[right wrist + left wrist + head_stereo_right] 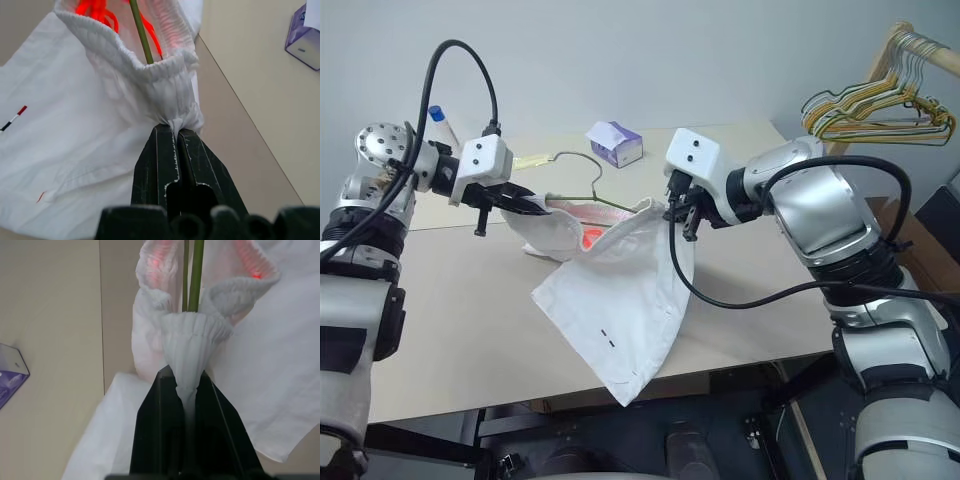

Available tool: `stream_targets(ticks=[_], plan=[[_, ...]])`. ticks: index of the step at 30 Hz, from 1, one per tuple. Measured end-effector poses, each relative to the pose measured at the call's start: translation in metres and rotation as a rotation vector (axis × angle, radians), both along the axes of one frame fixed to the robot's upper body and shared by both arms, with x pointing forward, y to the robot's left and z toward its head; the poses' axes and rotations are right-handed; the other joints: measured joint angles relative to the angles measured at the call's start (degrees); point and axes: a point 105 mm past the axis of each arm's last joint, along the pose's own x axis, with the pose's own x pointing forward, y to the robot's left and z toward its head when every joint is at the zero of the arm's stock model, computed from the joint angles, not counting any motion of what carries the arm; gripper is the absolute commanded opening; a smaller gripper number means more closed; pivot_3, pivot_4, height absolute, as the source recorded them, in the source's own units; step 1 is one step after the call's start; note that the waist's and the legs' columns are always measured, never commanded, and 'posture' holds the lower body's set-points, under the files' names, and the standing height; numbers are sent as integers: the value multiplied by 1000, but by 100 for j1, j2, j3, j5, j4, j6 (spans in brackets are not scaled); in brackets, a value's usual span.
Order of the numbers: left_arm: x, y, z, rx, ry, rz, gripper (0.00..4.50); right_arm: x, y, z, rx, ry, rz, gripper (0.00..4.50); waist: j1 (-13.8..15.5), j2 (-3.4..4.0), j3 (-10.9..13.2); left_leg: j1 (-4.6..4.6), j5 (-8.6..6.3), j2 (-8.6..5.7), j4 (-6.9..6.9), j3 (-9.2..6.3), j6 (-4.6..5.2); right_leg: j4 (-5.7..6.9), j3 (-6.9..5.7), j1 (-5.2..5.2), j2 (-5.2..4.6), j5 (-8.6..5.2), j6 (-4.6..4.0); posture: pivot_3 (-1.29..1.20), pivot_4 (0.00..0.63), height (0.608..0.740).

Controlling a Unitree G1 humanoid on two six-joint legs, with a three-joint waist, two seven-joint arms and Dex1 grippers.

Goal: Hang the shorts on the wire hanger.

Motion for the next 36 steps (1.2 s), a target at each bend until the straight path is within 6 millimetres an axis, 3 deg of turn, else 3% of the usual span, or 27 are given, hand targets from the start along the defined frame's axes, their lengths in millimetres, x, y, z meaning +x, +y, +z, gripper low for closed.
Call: stream_targets(ticks=[4, 7, 13, 19, 26, 36], plan=[[0, 0, 2, -9, -8, 0, 0, 1, 4, 2, -9, -48, 19, 96, 0, 0, 0, 0, 0, 0, 0, 0, 0, 0, 0, 0, 0, 0, 0, -106, 0, 740], [0, -2, 4, -11, -16, -10, 0, 4, 6, -4, -42, -107, 39, 698, 0, 0, 0, 1, 0, 0, 0, 0, 0, 0, 0, 1, 0, 0, 0, -105, 0, 740], [-1, -2, 2, -14, -13, -12, 0, 6, 6, -15, -48, -137, 73, 2833, -5, 0, 0, 1, 0, 0, 0, 0, 0, 0, 0, 1, 0, 0, 0, -104, 0, 740], [-1, -1, 3, -27, -8, -2, 0, 9, 5, -30, -17, -93, 79, 2833, -9, 0, 0, 5, 0, -1, 1, 0, 0, 1, 1, 2, 0, 0, 0, -97, 0, 740], [-2, -1, 2, -26, -2, -8, 0, 13, 3, -30, 40, -64, 61, 2833, -9, 0, 0, 3, 0, 0, 0, -1, 0, 2, 1, 3, 0, 0, 0, -92, 0, 740], [-3, 4, 4, -20, -1, 1, 0, 4, -23, -48, 50, -28, 29, 2833, 4, 0, 0, 4, 0, -1, 1, -1, 0, -2, 1, 4, 0, 0, 0, -92, 0, 740]])
